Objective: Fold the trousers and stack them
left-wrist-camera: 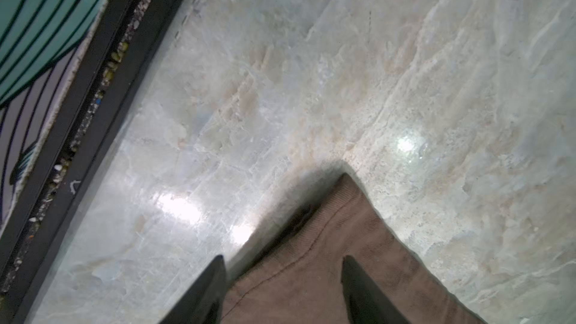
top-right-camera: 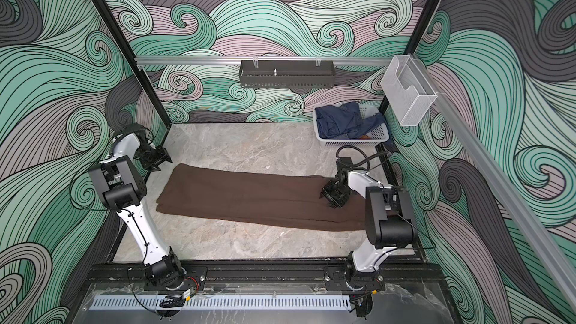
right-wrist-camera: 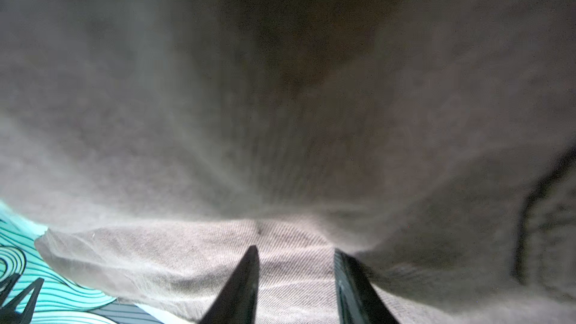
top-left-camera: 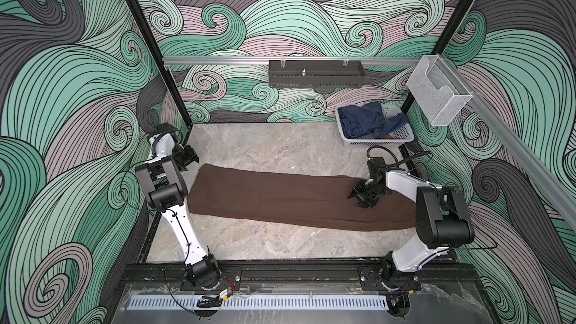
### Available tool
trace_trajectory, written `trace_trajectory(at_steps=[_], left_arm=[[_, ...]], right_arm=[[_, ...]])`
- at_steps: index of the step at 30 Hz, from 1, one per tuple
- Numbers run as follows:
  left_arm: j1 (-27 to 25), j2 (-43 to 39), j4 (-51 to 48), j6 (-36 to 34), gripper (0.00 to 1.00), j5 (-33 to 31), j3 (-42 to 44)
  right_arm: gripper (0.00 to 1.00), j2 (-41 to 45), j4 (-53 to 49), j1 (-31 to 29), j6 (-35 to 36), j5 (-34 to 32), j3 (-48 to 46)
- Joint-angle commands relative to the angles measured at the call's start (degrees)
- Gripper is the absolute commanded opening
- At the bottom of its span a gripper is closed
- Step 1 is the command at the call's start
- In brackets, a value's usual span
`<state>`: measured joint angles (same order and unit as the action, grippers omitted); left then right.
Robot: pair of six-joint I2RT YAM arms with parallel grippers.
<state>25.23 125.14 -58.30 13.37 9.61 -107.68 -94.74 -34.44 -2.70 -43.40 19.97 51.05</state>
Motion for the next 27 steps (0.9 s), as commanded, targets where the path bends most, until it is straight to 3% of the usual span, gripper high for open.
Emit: trace_trajectory(at_steps=[1,7,11,14,21,27], left_arm=[[0.3,-5.1,-1.3,-0.4,0.67,-1.3,0.7],[0.3,-10.1,0.5,-1.4,0.68,1.9,7.7],[0.4,-9.9,-0.5,-1.9,0.68,3.7,10.6],[0.3,-10.5,-0.8,-1.7,0.62,4.5,13.6],[0.9,-11.3,-0.7,-0.8,0.5,4.0,19.3],[1.9,-6.8,-3.8,-1.6,0.45,-2.6,20.1]], right_arm=[[0.48,-0.5,0.5,-1.2,2.0,-3.5,-0.6],[0.55,4.4,-0.8,-3.2,3.1,-5.5,0.6],[0.53,4.6,-1.4,-3.4,3.6,-5.6,0.9],[0.5,4.1,-1.6,-3.4,3.4,-6.0,0.8],[0.42,1.0,-1.2,-3.0,2.7,-6.6,0.7],[0.4,0.1,-1.2,-0.2,2.1,-6.8,-0.5]])
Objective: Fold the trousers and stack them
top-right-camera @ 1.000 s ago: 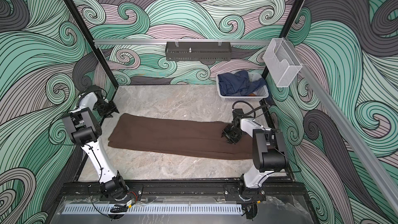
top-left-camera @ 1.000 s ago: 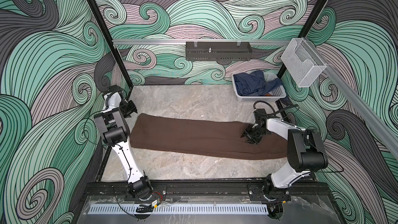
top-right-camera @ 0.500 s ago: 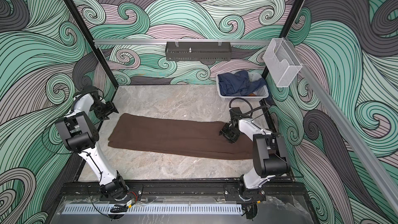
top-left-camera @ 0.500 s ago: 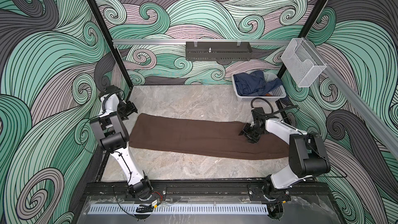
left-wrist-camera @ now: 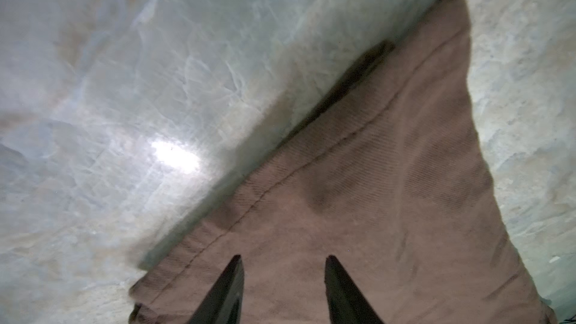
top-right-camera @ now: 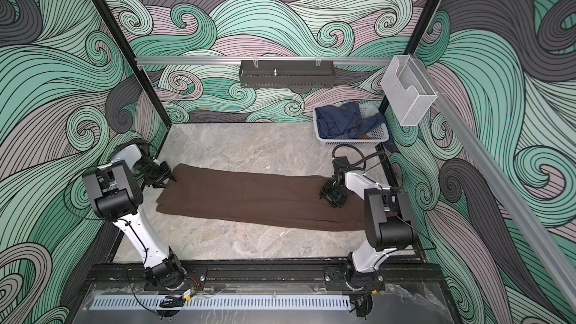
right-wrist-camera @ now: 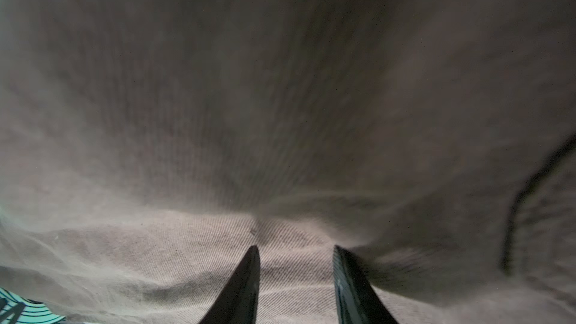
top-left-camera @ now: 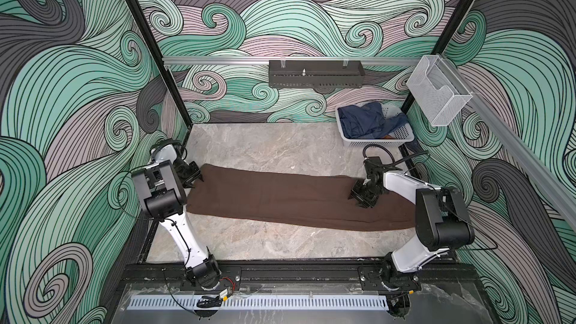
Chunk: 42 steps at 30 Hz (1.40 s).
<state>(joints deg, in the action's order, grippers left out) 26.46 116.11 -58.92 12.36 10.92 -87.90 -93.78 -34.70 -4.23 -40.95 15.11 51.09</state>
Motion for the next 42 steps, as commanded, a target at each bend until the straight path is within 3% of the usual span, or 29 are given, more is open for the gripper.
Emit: trace_trajectory(at_steps=[1,10,16,20,25,29,42], left_arm=[[0.7,3.0,-3.9,-0.7,0.44,-5.4,0.2],[0.6,6.1,-6.9,-1.1,0.44,-16.1,-0.6],[0.6,5.7,-7.3,-0.9,0.44,-19.8,-0.8],[0.1,3.6,-6.2,-0.9,0.47,-17.5,-0.9],[-0.4,-1.4,-1.0,-2.4,0.63,-3.8,0.2],[-0.4,-2.4,1.2,-2.9,0.66,1.8,0.6],[-0.5,3.2,1.6,-3.8,0.67,-0.9,-1.4]], right_arm=[[0.4,-0.9,-1.0,1.8,-0.4,-1.9,-0.6],[0.41,-1.1,-1.0,6.0,-0.1,-0.7,-0.4],[0.41,-2.0,-1.0,9.0,0.5,-0.1,-0.5],[0.41,-1.8,-1.1,10.5,0.8,-0.9,-0.5],[0.41,-2.0,-1.4,11.2,1.0,-0.7,-0.1],[0.41,-1.0,-1.7,11.2,1.1,-0.5,-0.3],[0.41,1.1,-2.0,11.1,0.9,1.4,-0.4]])
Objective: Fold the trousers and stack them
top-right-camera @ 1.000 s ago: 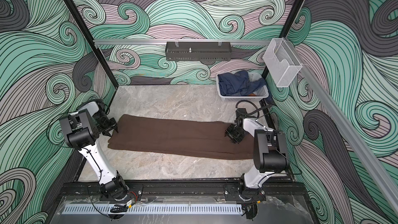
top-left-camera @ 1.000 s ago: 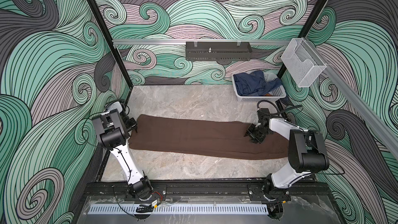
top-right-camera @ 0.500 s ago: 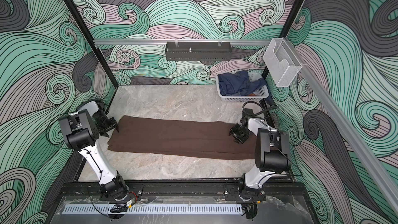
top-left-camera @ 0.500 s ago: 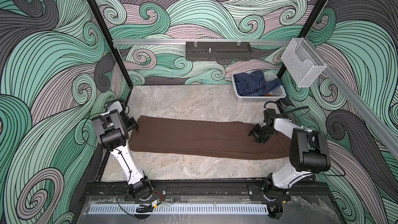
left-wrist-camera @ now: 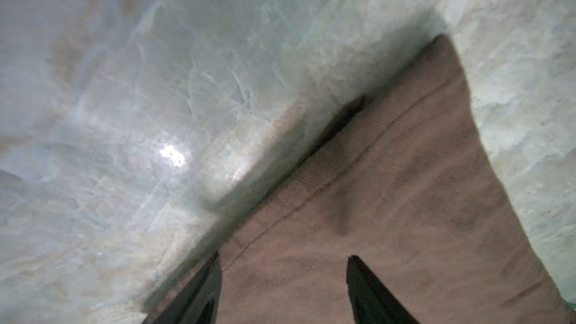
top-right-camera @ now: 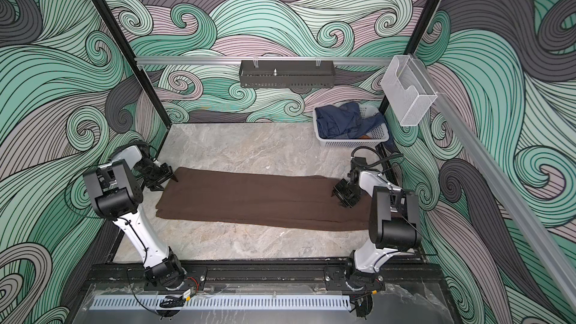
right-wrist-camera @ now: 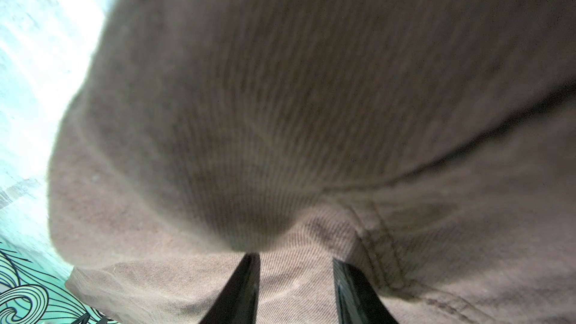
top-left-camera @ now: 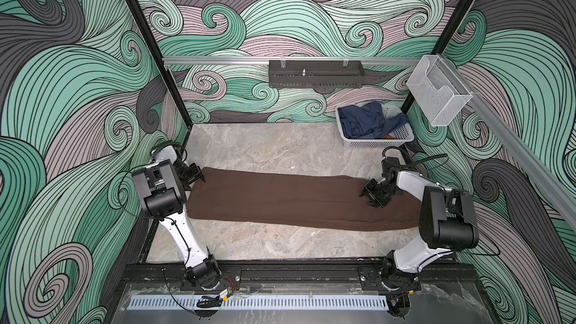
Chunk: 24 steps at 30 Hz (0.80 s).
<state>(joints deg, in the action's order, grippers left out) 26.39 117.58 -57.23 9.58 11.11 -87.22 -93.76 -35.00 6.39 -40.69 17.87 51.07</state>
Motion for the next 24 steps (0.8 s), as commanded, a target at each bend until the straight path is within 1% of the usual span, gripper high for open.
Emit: trace_trajectory(at_steps=[1,5,8,10,18,24], left_arm=[[-0.5,2.0,0.0,-1.2,0.67,-1.8,-2.2],[-0.8,3.0,0.2,-1.9,0.68,-2.8,-2.2],[-1.3,4.0,0.0,-2.3,0.67,-2.4,-2.1],[-1.8,4.8,-0.6,-2.6,0.66,-1.8,-2.1],[-3.7,7.6,-3.9,-3.1,0.54,-1.0,-2.5],[-4.0,7.6,-4.5,-3.2,0.42,-2.1,-2.5]], right_arm=[[0.41,1.1,-1.7,0.4,0.6,-1.2,-0.3],[0.41,1.2,-1.7,0.1,0.5,-1.1,-0.3],[0.41,1.2,-1.6,-0.2,0.5,-1.0,-0.4],[0.41,1.2,-1.6,-0.4,0.4,-1.0,-0.5],[0.41,1.6,-1.6,-0.5,0.2,-0.9,-0.9],[0.41,2.2,-1.8,-0.5,0.3,-1.2,-1.2]])
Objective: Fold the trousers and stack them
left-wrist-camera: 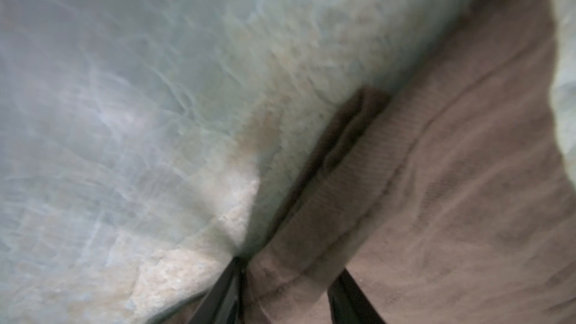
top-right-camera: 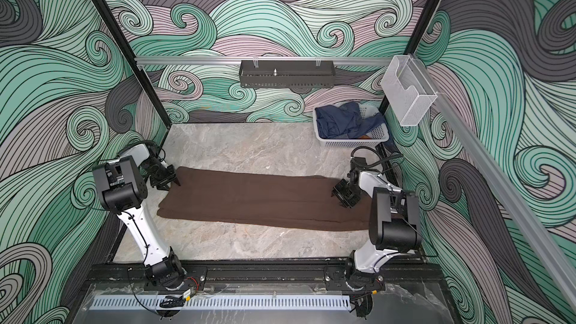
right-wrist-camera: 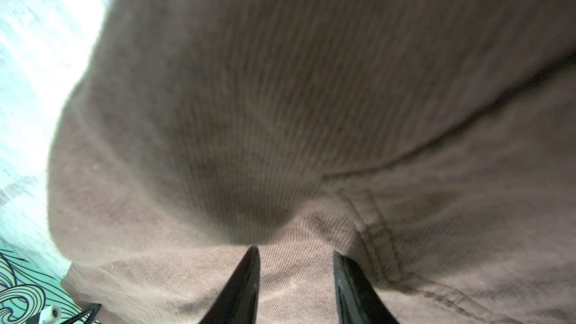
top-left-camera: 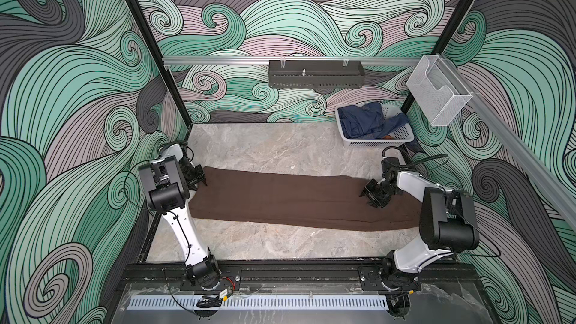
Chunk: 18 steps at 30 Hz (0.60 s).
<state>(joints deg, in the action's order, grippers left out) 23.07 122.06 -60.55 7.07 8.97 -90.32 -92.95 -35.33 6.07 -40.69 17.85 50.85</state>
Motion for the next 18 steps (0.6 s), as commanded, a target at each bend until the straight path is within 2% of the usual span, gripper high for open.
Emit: trace_trajectory(at_steps=[1,7,12,18], left_arm=[[-0.7,2.9,-1.2,-0.7,0.4,0.1,0.7],[-0.9,1.9,-0.8,-0.6,0.25,0.2,0.8],[-1.0,0.1,1.0,-0.6,0.01,2.1,1.2],[-1.0,-3.5,3.9,0.0,0.0,5.5,2.1]], right_arm=[[0.41,1.5,-1.5,-0.2,0.3,-1.1,-1.0],[0.41,2.4,-1.9,-0.3,0.3,-1.2,-1.1],[0.41,3.3,-2.7,-0.3,0.6,-1.2,-1.0],[0.42,5.1,-3.4,-0.3,1.5,-0.1,-0.8]])
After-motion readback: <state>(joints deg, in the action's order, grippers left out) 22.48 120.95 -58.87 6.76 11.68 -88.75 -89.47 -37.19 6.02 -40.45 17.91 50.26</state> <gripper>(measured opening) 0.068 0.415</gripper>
